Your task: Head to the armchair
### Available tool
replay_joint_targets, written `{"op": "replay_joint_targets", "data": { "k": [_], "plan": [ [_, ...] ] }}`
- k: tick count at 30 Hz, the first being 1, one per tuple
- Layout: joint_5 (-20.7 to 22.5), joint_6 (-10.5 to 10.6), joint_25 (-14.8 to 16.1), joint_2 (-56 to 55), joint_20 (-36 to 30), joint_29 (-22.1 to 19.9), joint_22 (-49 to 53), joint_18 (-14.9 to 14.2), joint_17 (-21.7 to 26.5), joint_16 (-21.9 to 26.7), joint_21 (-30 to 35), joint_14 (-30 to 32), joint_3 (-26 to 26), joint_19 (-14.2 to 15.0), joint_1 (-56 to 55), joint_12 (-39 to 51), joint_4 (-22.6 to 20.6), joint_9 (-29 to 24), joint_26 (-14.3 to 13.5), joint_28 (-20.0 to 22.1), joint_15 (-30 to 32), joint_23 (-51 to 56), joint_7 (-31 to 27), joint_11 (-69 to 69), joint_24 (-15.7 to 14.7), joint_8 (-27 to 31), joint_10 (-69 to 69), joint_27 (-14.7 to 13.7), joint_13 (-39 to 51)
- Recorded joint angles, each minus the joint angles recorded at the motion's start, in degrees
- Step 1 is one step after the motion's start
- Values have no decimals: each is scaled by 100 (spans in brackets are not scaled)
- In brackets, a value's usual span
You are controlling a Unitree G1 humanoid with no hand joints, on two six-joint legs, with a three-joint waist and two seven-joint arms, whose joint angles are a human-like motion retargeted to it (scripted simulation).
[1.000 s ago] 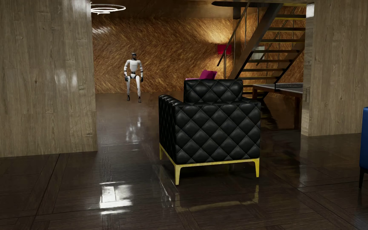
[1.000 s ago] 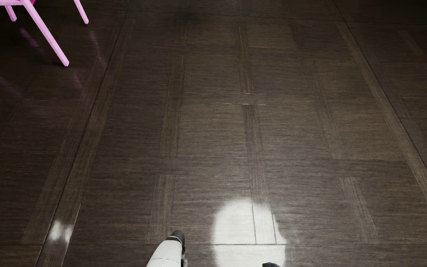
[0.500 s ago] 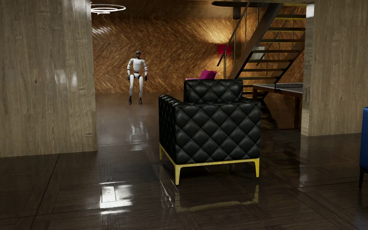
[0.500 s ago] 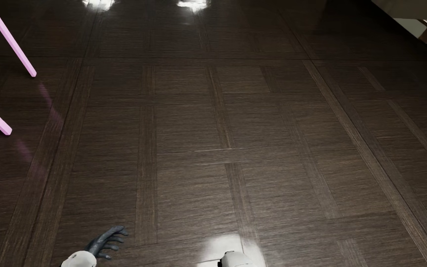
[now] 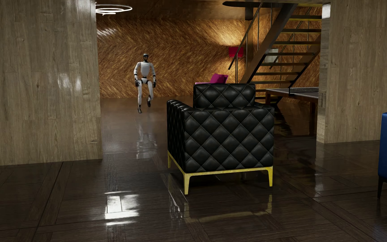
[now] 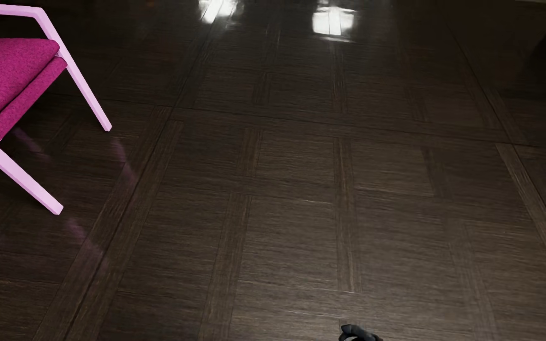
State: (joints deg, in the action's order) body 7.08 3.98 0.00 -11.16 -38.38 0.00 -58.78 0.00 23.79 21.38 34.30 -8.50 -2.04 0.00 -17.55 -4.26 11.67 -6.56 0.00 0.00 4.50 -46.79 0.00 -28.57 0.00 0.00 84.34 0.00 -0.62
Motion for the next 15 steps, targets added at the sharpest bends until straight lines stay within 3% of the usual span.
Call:
{"op": "replay_joint_targets", "data": {
  "k": [2,4,7,8,9,10,11,12,13,15],
  "plan": [
    [-47,-107,0,829,159,0,-179,0,115,46,-299,100,-526,0,-623,-339,-112,-13,0,0,-856,150,0,271,0,0,-507,0,297],
    [-171,-179,0,1478,275,0,-89,0,275,113,-543,507,-921,0,-1044,-639,-163,3,0,0,-1603,469,0,343,0,0,-1916,0,539],
    [-181,-184,0,2009,81,0,-130,0,376,105,-825,979,-1061,0,-1234,-767,-226,152,0,0,-2221,868,0,371,0,0,-4625,0,866],
    [-186,-170,0,2159,-32,0,-203,0,341,76,-846,1374,-1044,0,-1136,-742,-205,214,0,0,-2330,894,0,354,0,0,-6989,0,940],
    [-264,-185,0,2281,-158,0,-274,0,277,49,-814,1560,-1096,0,-1027,-693,-122,240,0,0,-2282,889,0,373,0,0,-7719,0,980],
    [-325,-190,0,2387,-262,0,-370,0,181,11,-768,1245,-1105,0,-1254,-597,-116,217,0,0,-2086,856,0,393,0,0,-5816,0,955],
    [-417,-202,0,2505,-369,0,-447,0,86,-29,-703,908,-1109,0,-1482,-476,-195,213,0,0,-1780,812,0,328,0,0,-5366,0,816],
    [-572,-243,0,2560,-319,0,-427,0,-11,-70,-564,1085,-1184,0,-1499,-421,-189,266,0,0,-1282,729,0,196,0,0,-5032,0,592],
    [-691,-294,0,2510,-194,0,-382,0,-109,-112,-362,1193,-1151,0,-1490,-374,-199,264,0,0,-473,549,0,-190,0,0,-4538,0,313],
    [-925,-412,0,1559,122,0,-262,0,-242,-135,281,756,-904,0,-1072,-165,-408,270,0,0,1182,38,0,-2134,0,0,-4144,0,-124]
  ]
}}
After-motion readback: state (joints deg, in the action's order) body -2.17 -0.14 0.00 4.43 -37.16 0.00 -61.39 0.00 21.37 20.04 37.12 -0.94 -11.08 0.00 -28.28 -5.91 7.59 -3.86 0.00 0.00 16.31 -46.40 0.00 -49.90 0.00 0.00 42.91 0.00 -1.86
